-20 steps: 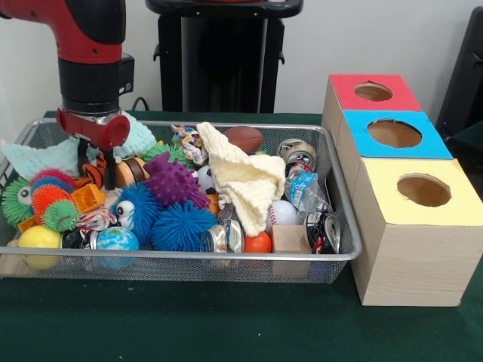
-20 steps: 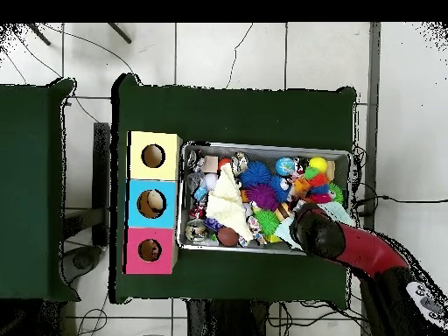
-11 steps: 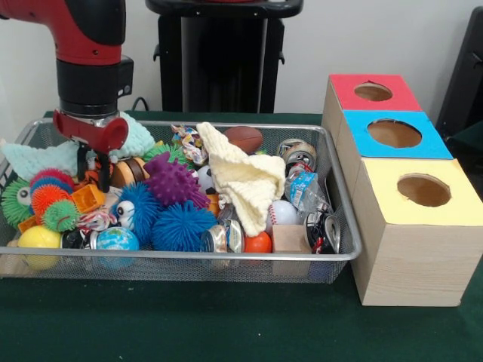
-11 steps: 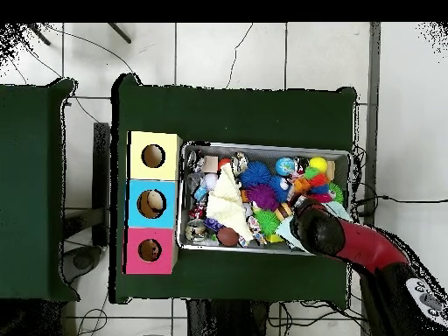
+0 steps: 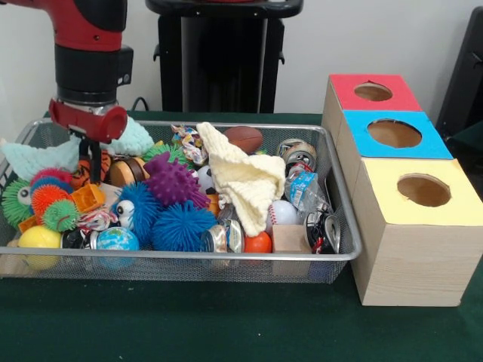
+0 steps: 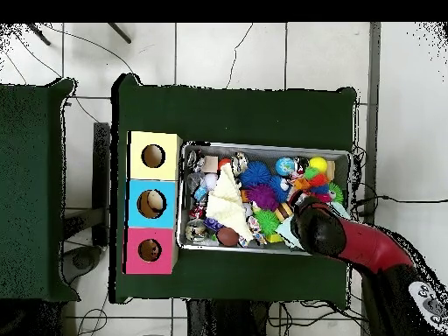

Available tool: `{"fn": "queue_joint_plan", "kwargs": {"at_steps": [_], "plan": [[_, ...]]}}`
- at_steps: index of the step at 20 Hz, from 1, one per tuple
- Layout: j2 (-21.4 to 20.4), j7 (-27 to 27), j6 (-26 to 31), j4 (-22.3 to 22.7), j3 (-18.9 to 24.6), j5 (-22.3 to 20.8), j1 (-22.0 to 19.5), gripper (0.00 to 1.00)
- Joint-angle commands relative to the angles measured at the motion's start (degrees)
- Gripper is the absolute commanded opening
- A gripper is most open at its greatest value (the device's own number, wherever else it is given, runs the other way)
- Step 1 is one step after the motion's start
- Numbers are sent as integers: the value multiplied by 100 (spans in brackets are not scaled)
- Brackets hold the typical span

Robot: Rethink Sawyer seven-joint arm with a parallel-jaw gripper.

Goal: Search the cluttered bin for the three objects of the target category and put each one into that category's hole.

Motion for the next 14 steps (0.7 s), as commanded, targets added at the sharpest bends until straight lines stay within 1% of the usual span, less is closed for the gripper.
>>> {"fn": "queue_joint_plan", "kwargs": {"at_steps": [1, 4, 6, 8, 10, 14], "plan": [[-1148, 201, 1013, 681, 478, 339, 301, 0], [-1618, 232, 1376, 869, 468, 579, 442, 0], [-1960, 313, 1466, 1033, 417, 706, 565, 0], [-2168, 367, 1604, 1131, 386, 836, 674, 0], [-2247, 434, 1662, 1158, 327, 919, 816, 0], [-2233, 585, 1607, 1246, 271, 1081, 1016, 0]]}}
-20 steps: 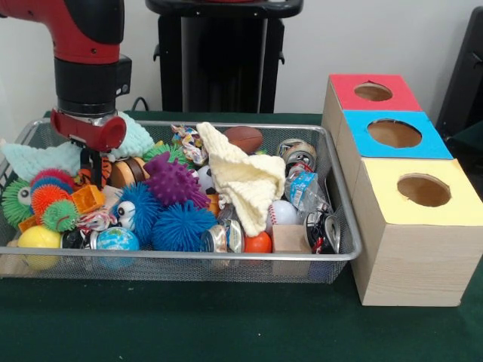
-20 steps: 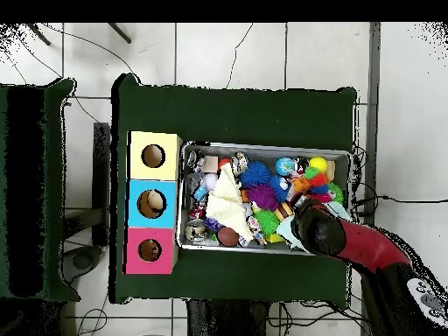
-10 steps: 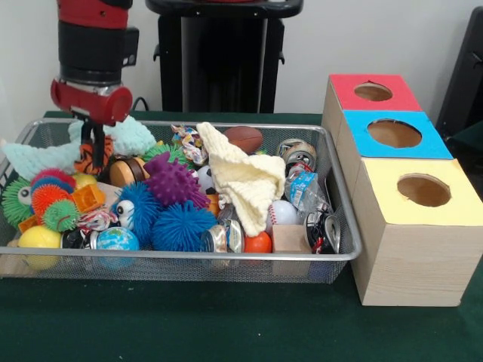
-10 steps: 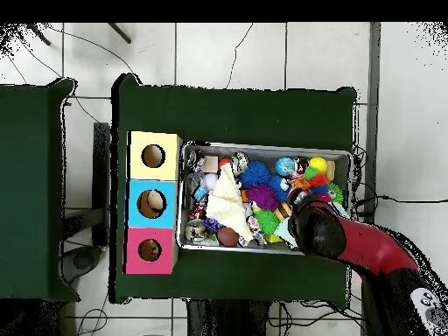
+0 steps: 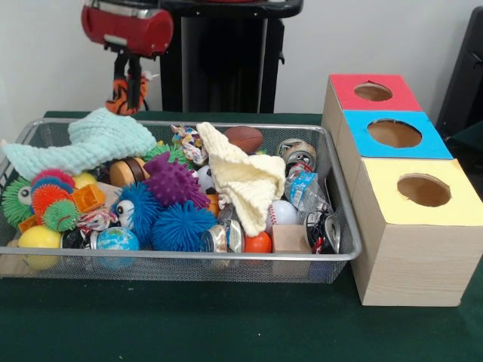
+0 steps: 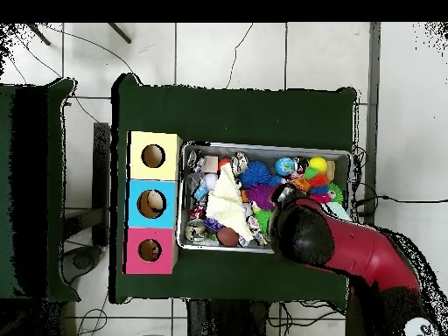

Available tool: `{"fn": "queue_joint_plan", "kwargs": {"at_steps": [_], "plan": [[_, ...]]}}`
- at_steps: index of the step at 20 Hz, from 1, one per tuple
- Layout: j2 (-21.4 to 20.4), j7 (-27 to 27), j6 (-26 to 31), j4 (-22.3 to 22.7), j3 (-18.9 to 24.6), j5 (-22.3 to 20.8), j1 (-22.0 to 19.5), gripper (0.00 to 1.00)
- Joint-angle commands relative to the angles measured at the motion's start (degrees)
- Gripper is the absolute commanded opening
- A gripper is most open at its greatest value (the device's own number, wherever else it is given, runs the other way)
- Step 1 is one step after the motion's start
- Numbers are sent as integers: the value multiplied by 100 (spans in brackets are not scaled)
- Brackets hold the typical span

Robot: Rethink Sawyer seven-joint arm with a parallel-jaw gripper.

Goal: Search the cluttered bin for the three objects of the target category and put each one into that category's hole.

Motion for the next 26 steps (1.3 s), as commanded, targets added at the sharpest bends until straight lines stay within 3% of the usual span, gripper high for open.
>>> {"fn": "queue_joint_plan", "kwargs": {"at_steps": [1, 9, 16, 26], "plan": [[-420, 643, 543, 640, 250, 433, 305, 0], [-184, 1175, -123, 1200, -4, 676, 923, 0], [-17, 1442, -430, 1621, -26, 1179, 1197, 0], [-171, 1624, -836, 2146, 0, 1830, 1535, 0]]}}
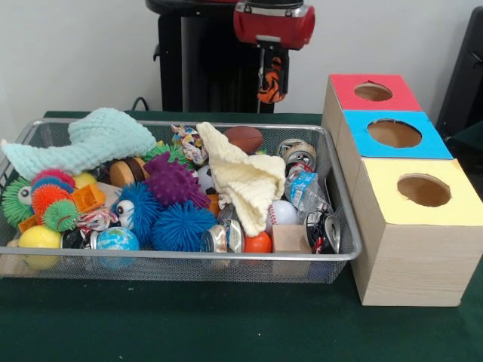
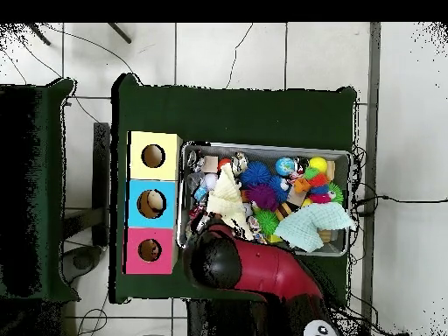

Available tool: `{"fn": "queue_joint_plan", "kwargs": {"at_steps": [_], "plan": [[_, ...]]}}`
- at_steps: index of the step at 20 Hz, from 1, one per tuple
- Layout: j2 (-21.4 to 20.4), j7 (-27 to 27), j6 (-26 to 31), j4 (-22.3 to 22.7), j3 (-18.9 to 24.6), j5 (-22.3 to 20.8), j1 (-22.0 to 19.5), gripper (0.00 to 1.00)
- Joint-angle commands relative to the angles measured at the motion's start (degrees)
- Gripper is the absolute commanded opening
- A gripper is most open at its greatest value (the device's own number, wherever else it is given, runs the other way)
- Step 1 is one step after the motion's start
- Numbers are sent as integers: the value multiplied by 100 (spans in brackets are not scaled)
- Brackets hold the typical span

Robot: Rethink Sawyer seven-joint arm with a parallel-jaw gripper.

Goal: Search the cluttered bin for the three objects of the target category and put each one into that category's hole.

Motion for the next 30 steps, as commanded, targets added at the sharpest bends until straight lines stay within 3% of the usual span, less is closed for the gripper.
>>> {"fn": "queue_joint_plan", "kwargs": {"at_steps": [1, 6, 10, 17, 20, 30], "plan": [[-17, 1659, -508, 749, 24, 660, 238, 0], [-210, 1867, -357, 752, -305, 1054, 891, 0], [-345, 2082, 40, 509, -821, 1342, 1645, 0], [-96, 2296, -67, 313, -1317, 1833, 2487, 0], [6, 2267, -205, 311, -1336, 1972, 2580, 0], [284, 2022, -809, 587, -960, 1989, 2185, 0]]}}
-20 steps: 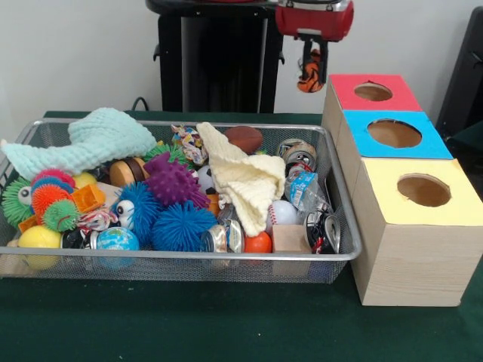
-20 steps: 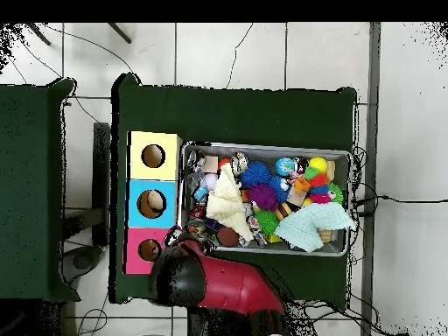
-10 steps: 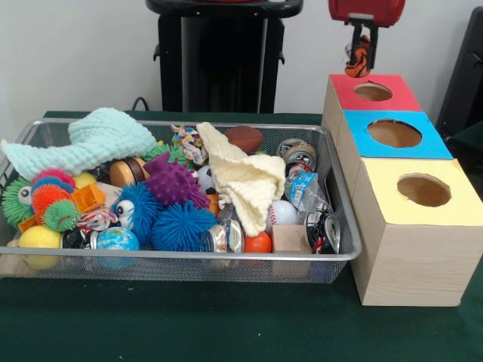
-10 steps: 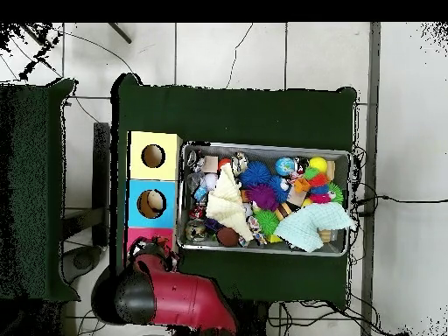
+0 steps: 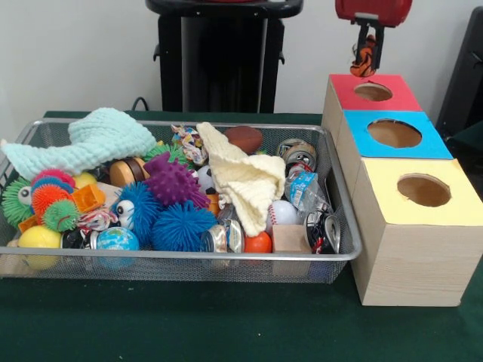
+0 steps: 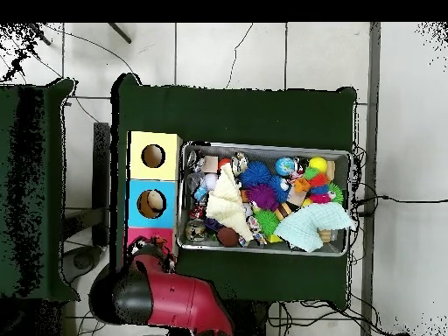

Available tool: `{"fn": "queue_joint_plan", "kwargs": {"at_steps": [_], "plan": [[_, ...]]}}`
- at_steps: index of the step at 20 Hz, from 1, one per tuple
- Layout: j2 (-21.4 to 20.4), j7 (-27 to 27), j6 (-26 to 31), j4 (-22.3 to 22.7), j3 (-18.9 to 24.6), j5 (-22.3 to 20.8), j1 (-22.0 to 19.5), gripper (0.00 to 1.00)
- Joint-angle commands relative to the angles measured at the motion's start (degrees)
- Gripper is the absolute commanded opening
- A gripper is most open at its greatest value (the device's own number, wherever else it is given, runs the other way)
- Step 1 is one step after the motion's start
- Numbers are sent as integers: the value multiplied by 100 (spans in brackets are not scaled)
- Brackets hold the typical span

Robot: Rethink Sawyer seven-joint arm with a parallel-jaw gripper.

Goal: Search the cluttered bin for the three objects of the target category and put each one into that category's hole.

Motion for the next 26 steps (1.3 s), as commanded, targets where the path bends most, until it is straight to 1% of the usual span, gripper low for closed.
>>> {"fn": "queue_joint_plan", "kwargs": {"at_steps": [1, 7, 11, 17, 20, 26], "plan": [[483, 1272, -693, 147, 177, 281, -333, 0], [1002, 1399, -1313, 95, 317, 252, -349, 0], [1229, 1485, -1511, 14, 281, 390, -171, 0], [1322, 1635, -1521, -83, 88, 857, 369, 0], [1341, 1609, -1513, -112, 58, 1016, 482, 0], [1226, 1515, -1524, -8, 91, 1161, 490, 0]]}}
